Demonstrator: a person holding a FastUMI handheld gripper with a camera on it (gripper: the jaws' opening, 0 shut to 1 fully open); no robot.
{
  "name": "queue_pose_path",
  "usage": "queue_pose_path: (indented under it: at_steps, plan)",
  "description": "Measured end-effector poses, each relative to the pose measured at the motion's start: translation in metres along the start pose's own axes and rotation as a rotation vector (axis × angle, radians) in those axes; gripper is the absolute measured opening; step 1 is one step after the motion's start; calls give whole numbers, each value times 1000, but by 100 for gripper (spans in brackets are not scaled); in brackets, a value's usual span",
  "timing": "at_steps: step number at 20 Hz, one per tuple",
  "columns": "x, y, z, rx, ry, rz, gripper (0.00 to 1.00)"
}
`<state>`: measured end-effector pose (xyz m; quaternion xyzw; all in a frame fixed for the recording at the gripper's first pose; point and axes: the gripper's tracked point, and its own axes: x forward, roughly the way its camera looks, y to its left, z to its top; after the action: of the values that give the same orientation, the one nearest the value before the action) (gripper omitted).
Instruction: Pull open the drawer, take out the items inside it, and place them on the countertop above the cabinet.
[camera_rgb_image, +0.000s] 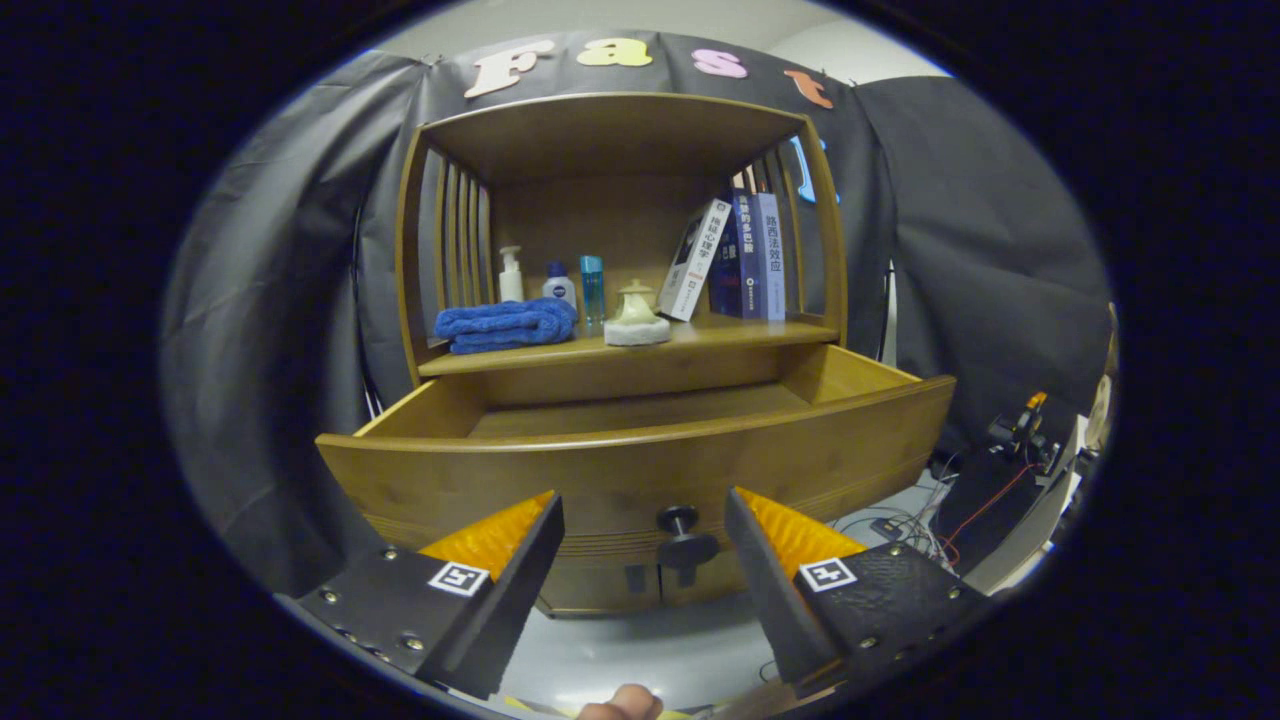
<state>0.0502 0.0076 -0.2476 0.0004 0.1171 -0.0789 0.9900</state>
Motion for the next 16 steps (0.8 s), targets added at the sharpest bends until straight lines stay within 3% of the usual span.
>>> queue_pose_path:
  at_steps: [16]
  plan:
    - [34,14,-15,-35,23,59,99]
